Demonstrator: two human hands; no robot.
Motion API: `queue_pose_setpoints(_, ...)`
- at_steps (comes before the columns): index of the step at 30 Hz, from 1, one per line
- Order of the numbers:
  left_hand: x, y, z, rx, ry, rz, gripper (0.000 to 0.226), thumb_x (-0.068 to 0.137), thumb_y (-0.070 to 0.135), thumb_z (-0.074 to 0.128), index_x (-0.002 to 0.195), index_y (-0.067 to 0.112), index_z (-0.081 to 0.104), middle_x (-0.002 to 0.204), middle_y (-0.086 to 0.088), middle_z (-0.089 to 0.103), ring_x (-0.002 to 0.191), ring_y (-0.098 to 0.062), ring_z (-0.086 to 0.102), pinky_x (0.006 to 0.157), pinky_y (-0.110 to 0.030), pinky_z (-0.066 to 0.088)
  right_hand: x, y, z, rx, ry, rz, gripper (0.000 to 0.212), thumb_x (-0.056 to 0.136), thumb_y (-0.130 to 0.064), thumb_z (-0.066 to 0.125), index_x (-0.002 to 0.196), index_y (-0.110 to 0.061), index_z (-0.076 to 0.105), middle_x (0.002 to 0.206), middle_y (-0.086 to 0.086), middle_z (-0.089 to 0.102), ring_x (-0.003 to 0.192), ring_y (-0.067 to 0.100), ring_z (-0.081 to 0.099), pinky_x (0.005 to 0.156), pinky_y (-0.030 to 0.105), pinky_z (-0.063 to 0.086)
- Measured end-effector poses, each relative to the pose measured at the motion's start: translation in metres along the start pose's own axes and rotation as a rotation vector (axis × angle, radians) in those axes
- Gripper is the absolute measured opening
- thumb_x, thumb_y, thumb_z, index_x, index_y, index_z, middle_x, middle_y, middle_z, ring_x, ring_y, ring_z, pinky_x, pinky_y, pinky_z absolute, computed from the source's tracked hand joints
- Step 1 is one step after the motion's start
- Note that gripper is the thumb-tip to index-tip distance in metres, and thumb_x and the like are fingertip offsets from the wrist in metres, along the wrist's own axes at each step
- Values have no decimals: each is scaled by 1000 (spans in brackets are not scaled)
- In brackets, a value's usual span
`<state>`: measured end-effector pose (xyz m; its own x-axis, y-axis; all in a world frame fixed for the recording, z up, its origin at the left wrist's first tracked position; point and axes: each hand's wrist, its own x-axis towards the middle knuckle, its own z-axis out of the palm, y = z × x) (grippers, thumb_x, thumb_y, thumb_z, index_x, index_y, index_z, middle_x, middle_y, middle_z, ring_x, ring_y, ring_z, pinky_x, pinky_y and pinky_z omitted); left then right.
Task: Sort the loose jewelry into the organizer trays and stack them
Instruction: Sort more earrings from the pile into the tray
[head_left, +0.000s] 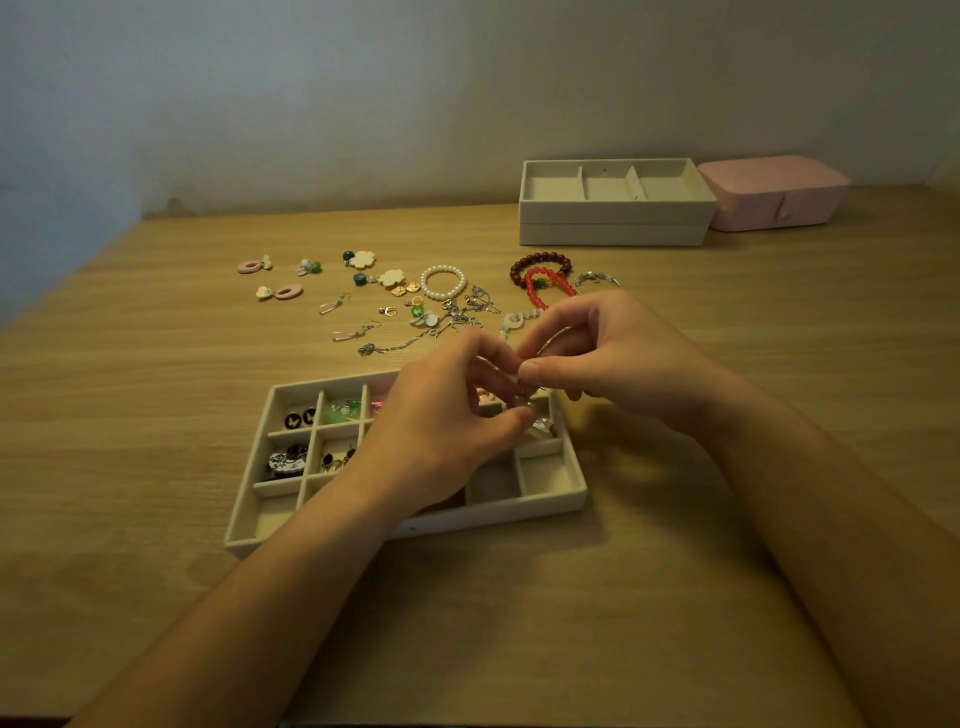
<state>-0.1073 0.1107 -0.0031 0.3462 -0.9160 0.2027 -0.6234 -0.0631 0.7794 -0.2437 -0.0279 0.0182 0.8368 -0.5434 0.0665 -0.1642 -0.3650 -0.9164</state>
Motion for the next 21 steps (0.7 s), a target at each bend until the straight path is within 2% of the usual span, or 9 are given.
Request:
queue_pose_setpoints(2, 0, 1, 1, 22, -12, -22, 35, 78, 22, 84, 101, 31, 60, 82, 15, 75, 66, 6, 60, 61, -12, 41, 0, 0, 0, -4, -4, 4, 14, 84, -3, 78, 97, -7, 73, 80, 5, 78, 70, 7, 72, 54, 16, 50)
queue_pose_setpoints(6, 1, 2, 0, 54, -40, -43, 34, 80, 24, 83, 104, 33, 61, 81, 19, 75, 75, 7, 66, 67, -17, 48, -1, 1, 1, -51, -15, -5, 14, 84, -3, 79, 96, -8, 74, 80, 3, 78, 73, 10, 74, 60, 20, 55)
queue_pose_setpoints(11, -1, 3, -6, 66, -46, 2, 34, 85, 16, 77, 109, 30, 59, 80, 18, 76, 76, 2, 68, 62, -10, 46, -2, 1, 3, -197, -40, -32, 18, 82, -8, 82, 92, -20, 74, 75, -6, 76, 72, 4, 73, 58, 25, 58)
queue_pose_setpoints(13, -2, 2, -9, 99, 1, 29, 33, 85, 11, 73, 105, 33, 58, 81, 18, 75, 79, 0, 67, 66, -11, 49, -3, 0, 4, -243, -43, -52, 18, 80, -9, 84, 91, -19, 74, 76, -8, 74, 71, -1, 71, 57, 18, 55)
queue_pose_setpoints(15, -2, 2, -11, 116, 39, 68, 33, 85, 5, 68, 100, 32, 58, 82, 22, 73, 79, -4, 67, 67, -15, 51, -4, -1, 5, -276, -45, -59, 19, 80, -9, 84, 92, -19, 74, 77, -10, 73, 70, -4, 69, 55, 11, 50)
queue_pose_setpoints(18, -3, 1, -12, 110, 55, 109, 33, 81, -2, 62, 94, 28, 60, 83, 23, 72, 81, -8, 69, 72, -27, 54, -4, 0, 6, -334, -14, -94, 19, 78, -12, 86, 92, -19, 75, 79, -11, 73, 72, -4, 69, 61, 12, 51)
queue_pose_setpoints(21, -4, 1, -11, 116, 36, 119, 32, 82, -1, 61, 96, 28, 60, 86, 24, 72, 81, -14, 69, 72, -40, 56, -3, 1, 8, -371, 26, -140, 20, 77, -12, 86, 92, -20, 75, 78, -12, 72, 72, -5, 68, 63, 11, 51)
